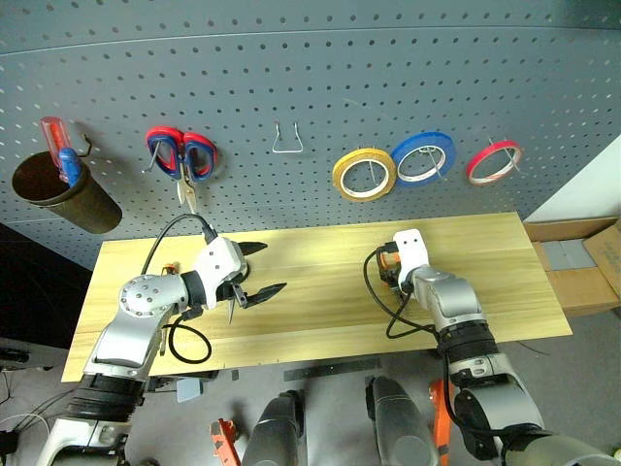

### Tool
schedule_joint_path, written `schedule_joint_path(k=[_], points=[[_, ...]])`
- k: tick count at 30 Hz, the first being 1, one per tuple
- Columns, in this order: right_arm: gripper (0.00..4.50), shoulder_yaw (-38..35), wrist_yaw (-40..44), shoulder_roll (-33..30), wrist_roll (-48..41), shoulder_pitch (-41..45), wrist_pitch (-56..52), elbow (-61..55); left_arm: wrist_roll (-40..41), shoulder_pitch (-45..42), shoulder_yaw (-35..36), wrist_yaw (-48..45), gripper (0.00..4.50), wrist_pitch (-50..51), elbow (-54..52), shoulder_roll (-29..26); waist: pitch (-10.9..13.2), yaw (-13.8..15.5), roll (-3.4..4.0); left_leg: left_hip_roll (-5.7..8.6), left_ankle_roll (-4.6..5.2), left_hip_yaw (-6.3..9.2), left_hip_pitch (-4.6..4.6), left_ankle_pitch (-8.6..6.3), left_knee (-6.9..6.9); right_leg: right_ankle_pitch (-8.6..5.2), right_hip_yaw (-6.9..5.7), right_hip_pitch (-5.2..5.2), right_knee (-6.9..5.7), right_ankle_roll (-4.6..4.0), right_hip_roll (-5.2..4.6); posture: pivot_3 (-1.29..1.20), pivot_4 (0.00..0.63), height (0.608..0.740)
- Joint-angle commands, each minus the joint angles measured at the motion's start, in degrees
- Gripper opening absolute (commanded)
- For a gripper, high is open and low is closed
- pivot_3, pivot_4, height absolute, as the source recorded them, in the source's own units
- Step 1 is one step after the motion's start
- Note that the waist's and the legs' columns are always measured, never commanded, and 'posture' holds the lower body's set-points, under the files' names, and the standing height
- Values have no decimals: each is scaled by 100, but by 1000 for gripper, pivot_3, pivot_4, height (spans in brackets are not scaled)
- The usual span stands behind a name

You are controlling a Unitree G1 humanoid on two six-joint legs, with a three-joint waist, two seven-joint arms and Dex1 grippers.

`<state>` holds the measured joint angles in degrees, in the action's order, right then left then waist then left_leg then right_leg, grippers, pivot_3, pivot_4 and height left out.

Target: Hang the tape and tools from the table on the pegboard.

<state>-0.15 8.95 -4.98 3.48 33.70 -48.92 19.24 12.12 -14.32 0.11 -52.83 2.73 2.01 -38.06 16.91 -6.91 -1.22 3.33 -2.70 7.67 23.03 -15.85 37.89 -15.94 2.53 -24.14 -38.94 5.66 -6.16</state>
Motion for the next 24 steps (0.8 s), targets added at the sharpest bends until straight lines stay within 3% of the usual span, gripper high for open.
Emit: schedule_joint_path(k=[1,8,13,17,24], points=[[2618,251,-74,14,64,-358,-176,-683,165,112,291,192,4473,-9,-264,52,0,3,0,0,0,1,0,0,0,0,0,0,0,0,0,-116,298,740],[2618,1246,64,-99,85,-1777,-578,-4213,528,782,765,576,4473,-6,-789,339,2,-5,2,-11,-2,0,13,-2,-6,0,6,-19,3,0,-3,-105,311,740],[2617,1746,40,61,-89,-2319,-538,-5759,956,1112,1077,646,4473,169,-1028,471,2,36,2,-14,-1,4,10,-2,-5,0,2,-17,1,0,0,-95,318,740],[2617,2106,83,19,7,-1830,-179,-6222,1372,1298,1348,580,4473,219,-1209,532,2,46,1,-15,-1,4,2,-2,-2,0,1,-8,1,0,0,-92,317,740],[2617,1783,274,285,-132,138,283,-5498,1643,1310,1534,765,4473,475,-1464,555,3,65,0,-11,-3,3,-2,-1,-2,2,-6,-8,0,-3,4,-71,311,740]])
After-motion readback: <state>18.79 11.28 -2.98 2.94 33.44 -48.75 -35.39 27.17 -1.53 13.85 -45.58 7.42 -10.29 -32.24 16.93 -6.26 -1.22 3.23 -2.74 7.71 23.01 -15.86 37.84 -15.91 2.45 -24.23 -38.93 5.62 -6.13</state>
